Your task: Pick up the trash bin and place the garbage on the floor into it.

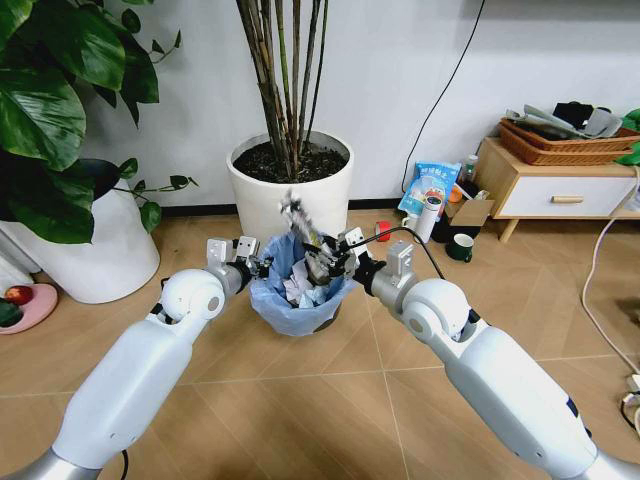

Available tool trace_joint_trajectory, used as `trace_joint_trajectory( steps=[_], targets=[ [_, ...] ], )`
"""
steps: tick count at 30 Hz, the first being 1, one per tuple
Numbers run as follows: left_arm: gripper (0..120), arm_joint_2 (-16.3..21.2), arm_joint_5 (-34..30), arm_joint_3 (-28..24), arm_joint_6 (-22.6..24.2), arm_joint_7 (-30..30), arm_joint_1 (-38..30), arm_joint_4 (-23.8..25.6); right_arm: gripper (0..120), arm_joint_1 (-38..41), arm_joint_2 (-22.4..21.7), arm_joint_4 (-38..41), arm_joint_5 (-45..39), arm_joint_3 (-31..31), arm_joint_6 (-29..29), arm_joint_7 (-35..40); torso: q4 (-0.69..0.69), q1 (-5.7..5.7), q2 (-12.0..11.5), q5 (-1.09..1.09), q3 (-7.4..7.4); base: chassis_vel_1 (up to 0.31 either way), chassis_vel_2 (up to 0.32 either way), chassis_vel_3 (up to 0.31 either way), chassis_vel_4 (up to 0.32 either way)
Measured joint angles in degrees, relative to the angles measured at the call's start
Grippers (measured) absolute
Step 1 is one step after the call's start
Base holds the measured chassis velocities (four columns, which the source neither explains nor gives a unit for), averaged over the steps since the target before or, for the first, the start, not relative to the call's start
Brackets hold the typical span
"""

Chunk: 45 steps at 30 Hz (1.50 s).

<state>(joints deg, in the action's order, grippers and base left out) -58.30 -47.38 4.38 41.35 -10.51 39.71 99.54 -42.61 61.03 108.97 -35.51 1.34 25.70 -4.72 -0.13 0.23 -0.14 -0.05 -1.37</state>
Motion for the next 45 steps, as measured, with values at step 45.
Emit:
trace_joint_trajectory(
  steps=[45],
  targets=[
    [0,6.3,0.3,9.8,-0.3,1.8,11.3,8.6,100,3.3,9.1,-60.2,16.0,-24.8,-11.7,6.7,0.0,0.0,0.0,0.0,0.0,0.0,0.0,0.0,0.0]
  ],
)
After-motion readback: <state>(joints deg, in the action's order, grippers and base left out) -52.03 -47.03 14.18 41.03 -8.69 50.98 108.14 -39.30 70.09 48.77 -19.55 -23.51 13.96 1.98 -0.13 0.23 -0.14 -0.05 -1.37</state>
